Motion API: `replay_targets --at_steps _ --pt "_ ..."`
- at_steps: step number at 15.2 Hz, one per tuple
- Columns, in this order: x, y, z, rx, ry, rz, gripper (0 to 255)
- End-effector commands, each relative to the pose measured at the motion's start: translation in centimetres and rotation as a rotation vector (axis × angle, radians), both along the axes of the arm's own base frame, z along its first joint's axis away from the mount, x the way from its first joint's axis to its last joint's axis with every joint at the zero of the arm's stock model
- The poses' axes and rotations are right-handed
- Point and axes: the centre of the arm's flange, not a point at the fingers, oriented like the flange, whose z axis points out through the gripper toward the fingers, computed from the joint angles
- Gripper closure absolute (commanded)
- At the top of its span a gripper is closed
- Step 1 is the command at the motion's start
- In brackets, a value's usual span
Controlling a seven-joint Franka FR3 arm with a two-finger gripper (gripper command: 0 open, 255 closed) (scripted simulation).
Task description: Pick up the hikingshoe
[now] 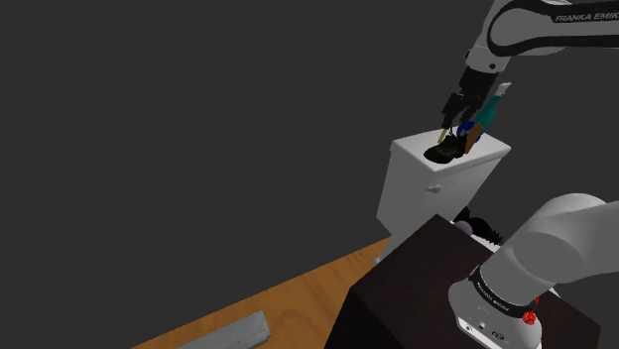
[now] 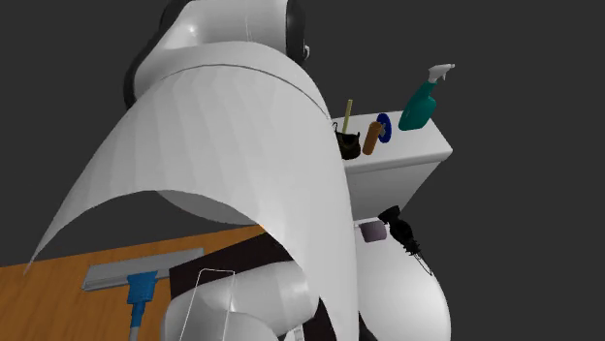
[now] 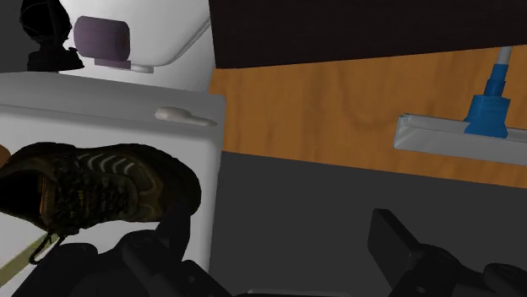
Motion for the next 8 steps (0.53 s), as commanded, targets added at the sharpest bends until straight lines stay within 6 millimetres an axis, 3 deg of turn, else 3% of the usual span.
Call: replay_targets --at_steps 1,8 --pt "0.3 -2.5 -0.6 0.003 -0.003 0.007 0" --pt "1.7 -11.4 -3.2 0.018 -0.011 0.025 0"
